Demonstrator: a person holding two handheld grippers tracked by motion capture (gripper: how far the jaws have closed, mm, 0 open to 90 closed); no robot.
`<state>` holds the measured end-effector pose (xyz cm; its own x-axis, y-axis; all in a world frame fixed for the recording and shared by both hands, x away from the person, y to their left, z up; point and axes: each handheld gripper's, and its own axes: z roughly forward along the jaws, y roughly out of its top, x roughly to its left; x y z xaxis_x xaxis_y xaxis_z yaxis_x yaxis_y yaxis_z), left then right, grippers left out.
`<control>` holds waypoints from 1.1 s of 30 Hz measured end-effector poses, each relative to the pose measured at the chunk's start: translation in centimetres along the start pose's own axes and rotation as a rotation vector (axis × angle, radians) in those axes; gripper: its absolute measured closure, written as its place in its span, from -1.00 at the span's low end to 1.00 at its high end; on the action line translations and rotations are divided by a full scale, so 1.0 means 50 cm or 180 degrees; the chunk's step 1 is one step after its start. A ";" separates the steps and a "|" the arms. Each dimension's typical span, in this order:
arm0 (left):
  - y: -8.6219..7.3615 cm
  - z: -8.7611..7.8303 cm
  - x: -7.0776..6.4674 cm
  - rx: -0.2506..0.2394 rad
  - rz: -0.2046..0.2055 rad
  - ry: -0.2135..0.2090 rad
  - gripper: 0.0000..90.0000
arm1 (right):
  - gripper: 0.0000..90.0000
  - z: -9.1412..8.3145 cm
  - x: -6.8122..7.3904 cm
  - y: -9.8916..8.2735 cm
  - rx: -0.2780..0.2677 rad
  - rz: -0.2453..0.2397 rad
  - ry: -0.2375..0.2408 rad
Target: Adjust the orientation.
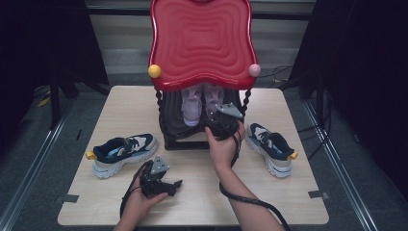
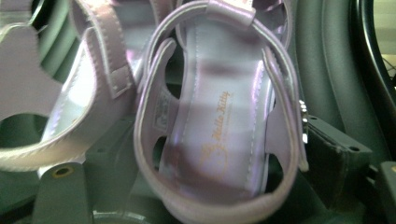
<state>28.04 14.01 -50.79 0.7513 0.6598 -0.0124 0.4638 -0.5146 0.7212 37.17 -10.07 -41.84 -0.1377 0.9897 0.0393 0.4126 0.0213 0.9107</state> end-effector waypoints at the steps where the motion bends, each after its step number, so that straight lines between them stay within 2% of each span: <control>1: 0.000 0.000 0.000 0.0007 0.0002 0.0006 -0.66 | -0.55 -0.004 -0.001 -0.001 -0.0008 -0.0007 0.0001; 8: 0.000 0.000 0.000 0.0003 0.0004 0.0000 -0.66 | -0.43 -0.021 -0.010 -0.014 0.0048 -0.0069 0.0100; 11: 0.000 0.000 0.000 0.0000 0.0001 0.0000 -0.66 | -0.42 -0.027 -0.014 -0.021 0.0049 -0.0092 0.0074; 14: 0.000 0.000 -0.001 -0.0007 -0.0007 -0.0001 -0.66 | -0.31 -0.030 -0.018 -0.026 0.0050 -0.0085 0.0091; 16: 0.000 0.000 0.000 0.0000 0.0002 0.0002 -0.66 | -0.12 -0.030 -0.023 -0.029 0.0052 -0.0030 0.0209; 17: 0.000 0.000 0.000 0.0000 0.0001 0.0001 -0.66 | -0.08 -0.031 -0.022 -0.029 0.0051 -0.0015 0.0231; 20: 0.000 0.000 0.000 0.0000 0.0002 0.0000 -0.66 | -0.06 -0.031 -0.016 -0.027 0.0055 -0.0042 0.0175; 25: 0.000 0.000 0.000 0.0000 0.0002 0.0001 -0.67 | -0.03 -0.029 -0.014 -0.024 0.0043 0.0031 0.0192; 33: 0.000 0.000 0.000 0.0000 0.0001 0.0000 -0.66 | -0.02 -0.024 -0.014 -0.021 0.0045 0.0008 0.0198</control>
<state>28.04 14.01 -50.79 0.7514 0.6597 -0.0122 0.4636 -0.5147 0.7212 35.77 -10.96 -42.32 -0.1923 0.9790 0.0675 0.4257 0.0212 0.9046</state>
